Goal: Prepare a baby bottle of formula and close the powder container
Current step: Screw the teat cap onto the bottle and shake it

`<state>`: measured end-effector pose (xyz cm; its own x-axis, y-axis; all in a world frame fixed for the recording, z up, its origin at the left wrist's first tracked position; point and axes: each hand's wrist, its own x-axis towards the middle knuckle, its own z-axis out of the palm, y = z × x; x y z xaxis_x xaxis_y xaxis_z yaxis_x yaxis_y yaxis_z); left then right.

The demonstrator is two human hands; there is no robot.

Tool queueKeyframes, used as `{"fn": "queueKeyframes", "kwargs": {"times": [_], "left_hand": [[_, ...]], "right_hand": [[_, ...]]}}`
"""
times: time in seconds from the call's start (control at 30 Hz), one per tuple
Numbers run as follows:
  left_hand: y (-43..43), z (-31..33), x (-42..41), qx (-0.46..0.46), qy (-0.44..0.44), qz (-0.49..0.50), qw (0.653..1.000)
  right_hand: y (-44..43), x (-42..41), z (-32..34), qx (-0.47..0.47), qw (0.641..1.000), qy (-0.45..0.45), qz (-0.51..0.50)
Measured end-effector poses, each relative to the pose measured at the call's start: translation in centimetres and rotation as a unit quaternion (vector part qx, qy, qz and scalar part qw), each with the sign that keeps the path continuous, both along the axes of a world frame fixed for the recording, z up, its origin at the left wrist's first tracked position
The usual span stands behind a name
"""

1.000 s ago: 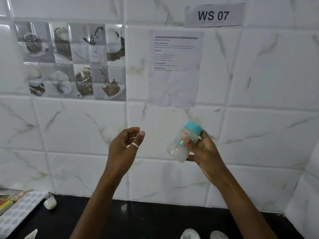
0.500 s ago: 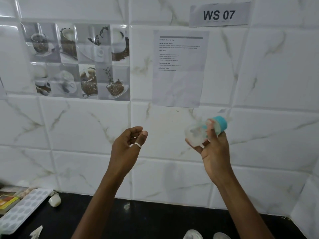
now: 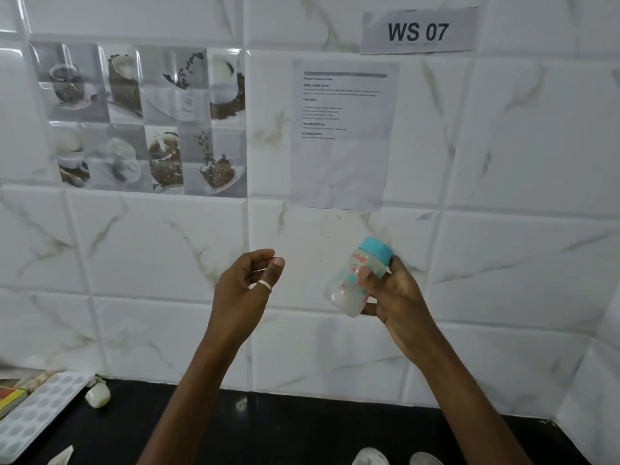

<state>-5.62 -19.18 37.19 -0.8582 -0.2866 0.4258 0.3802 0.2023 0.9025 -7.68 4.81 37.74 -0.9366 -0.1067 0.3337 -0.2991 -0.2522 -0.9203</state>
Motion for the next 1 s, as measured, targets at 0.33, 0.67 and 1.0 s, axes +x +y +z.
{"fn": "queueKeyframes", "kwargs": {"times": [0.33, 0.67, 1.0], "left_hand": [[-0.4, 0.1, 0.1, 0.008, -0.001, 0.001, 1.0], [-0.4, 0.3, 0.2, 0.006, 0.004, 0.004, 1.0], [-0.7, 0.5, 0.2, 0.008, 0.007, 0.009, 1.0]], "right_hand": [[-0.2, -0.1, -0.6, 0.03, 0.999, 0.019, 0.005], [-0.4, -0.2, 0.1, 0.053, 0.998, 0.023, 0.017], [-0.1, -0.4, 1.3, 0.018, 0.999, 0.032, -0.003]]}}
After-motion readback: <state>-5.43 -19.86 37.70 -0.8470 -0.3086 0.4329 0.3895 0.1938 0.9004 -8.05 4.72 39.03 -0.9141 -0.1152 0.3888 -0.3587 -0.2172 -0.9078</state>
